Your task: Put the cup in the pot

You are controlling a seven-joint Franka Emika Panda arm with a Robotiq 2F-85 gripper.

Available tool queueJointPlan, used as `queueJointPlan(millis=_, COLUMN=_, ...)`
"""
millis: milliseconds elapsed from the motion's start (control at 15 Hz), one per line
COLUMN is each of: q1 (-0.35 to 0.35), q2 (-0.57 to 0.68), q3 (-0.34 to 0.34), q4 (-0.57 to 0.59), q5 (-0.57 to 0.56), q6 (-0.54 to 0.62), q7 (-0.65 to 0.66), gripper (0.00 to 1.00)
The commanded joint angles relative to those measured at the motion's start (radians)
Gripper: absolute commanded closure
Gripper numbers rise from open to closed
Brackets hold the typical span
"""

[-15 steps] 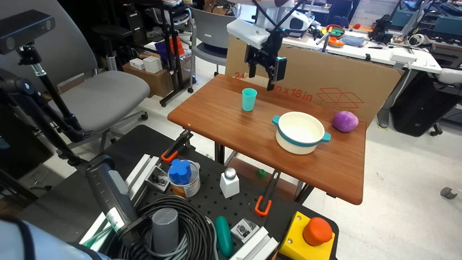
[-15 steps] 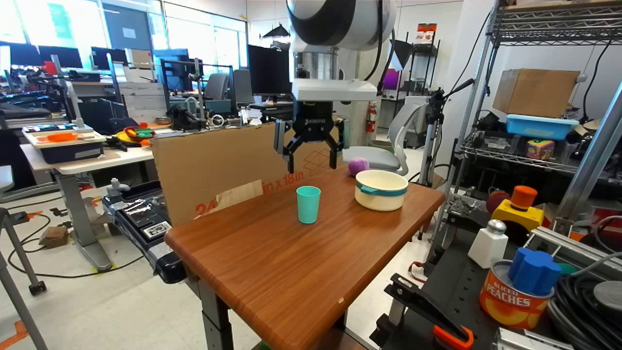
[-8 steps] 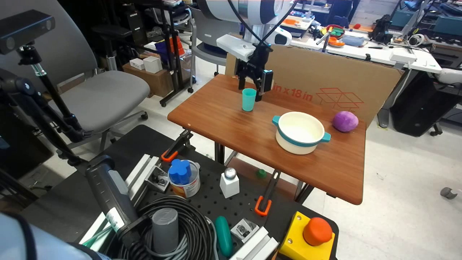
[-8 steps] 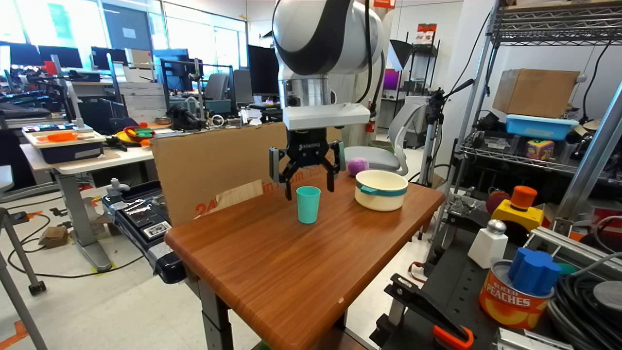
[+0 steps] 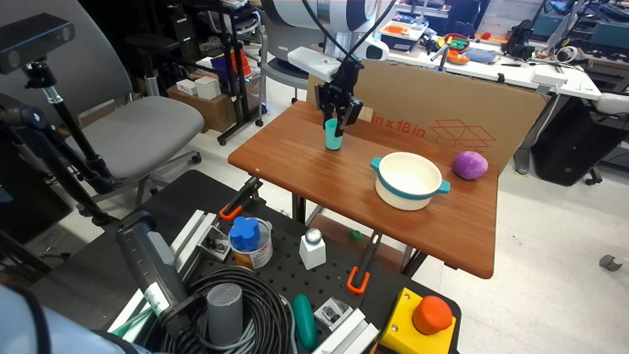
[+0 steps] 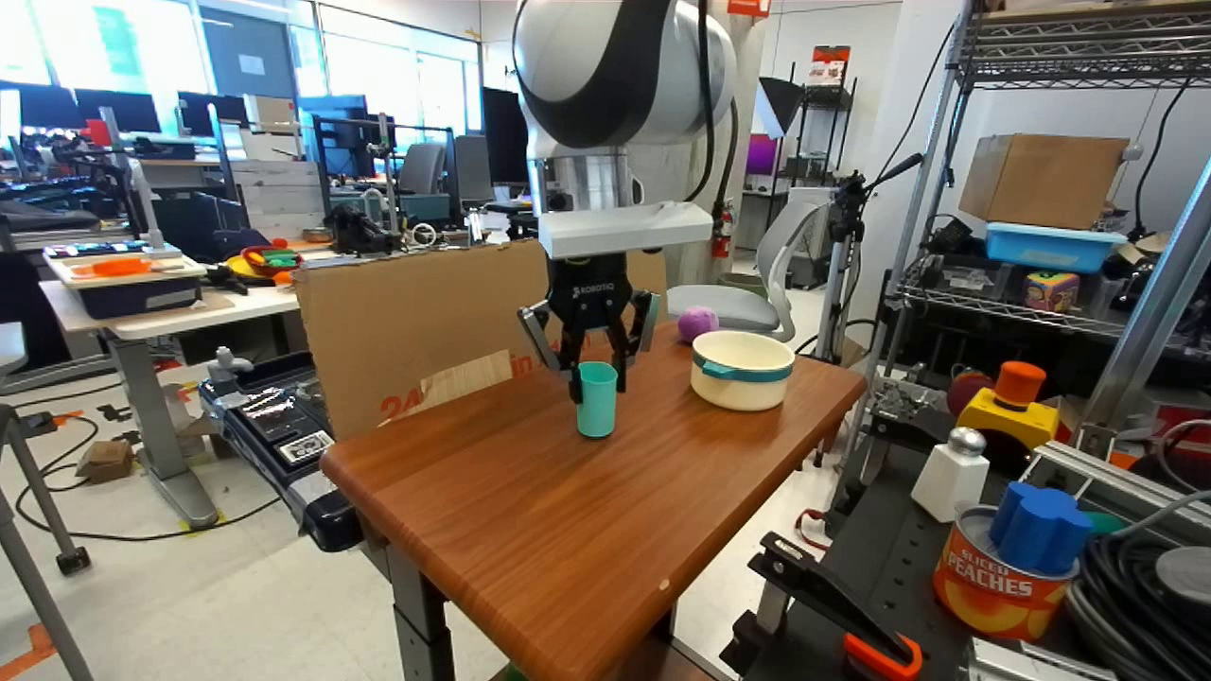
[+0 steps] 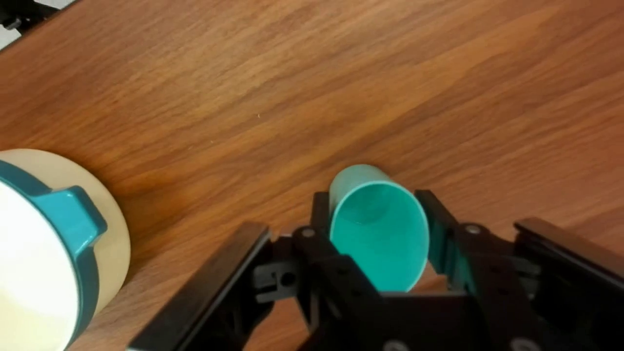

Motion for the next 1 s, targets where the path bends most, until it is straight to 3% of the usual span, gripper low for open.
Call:
queueJointPlan(millis=0, q1=0.025, q2=-0.133, q3=-0.011, q4=-0.095, q5=-0.034, q6=-0.065, q7=-0.004, gripper=0.81)
queueJointPlan(millis=533, q1=-0.087, q2=-0.451, q3=0.001, q4=-0.266, q5=0.038, q6=-0.090, q7=-0.041, gripper=0.83)
queueJointPlan(millis=933, q1=-0.218, q2=-0.523, q3=-0.032, q4=-0.246, q5=0.080, q6=-0.129, q7=-0.046, gripper=0.83)
